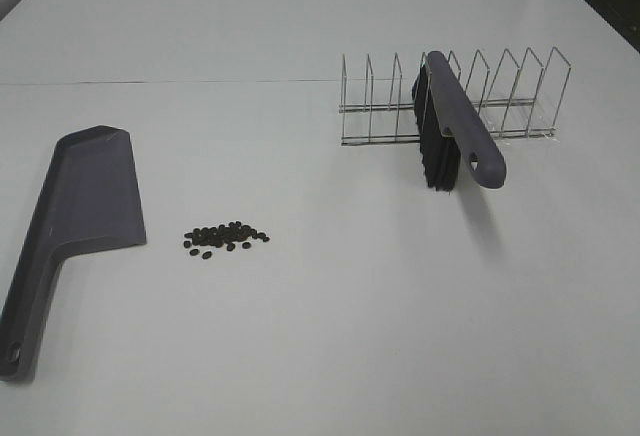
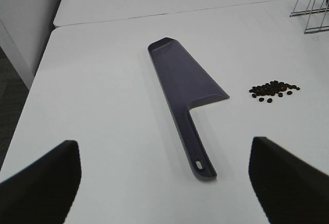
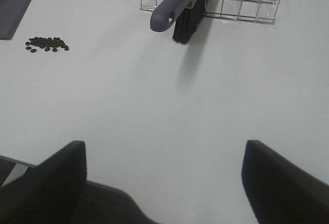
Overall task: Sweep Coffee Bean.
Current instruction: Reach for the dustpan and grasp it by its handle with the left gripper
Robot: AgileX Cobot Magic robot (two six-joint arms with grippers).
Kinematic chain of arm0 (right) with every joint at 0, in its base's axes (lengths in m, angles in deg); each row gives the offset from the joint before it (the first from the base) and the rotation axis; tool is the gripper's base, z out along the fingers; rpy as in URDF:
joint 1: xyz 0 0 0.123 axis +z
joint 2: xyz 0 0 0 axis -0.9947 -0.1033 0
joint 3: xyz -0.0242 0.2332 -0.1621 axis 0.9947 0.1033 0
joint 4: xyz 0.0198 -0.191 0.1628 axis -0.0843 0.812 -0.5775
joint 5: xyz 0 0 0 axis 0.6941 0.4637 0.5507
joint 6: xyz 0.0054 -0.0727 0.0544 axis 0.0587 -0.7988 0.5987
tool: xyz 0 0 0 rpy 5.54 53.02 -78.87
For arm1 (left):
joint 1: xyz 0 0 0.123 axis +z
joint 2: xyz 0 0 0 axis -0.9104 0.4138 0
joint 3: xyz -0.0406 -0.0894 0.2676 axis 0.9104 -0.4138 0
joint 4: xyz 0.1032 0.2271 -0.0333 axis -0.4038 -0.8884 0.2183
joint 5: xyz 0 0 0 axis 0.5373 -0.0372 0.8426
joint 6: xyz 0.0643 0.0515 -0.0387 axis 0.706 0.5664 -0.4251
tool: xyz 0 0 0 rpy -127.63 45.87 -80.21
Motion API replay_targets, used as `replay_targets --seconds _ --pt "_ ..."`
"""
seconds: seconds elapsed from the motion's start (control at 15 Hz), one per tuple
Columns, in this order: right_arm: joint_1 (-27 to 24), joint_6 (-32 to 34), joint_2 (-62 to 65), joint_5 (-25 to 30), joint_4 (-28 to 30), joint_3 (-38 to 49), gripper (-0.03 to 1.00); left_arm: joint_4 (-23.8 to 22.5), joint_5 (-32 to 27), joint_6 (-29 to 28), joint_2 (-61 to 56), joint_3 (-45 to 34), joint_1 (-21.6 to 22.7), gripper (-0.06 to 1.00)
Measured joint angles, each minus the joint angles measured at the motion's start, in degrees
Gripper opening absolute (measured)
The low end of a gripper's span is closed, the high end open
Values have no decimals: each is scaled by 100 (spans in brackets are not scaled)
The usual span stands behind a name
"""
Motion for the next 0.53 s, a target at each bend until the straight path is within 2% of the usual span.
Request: replay_targets --seconds 0.53 --pt "0 46 0 -6 0 -6 77 0 0 0 0 0 0 81"
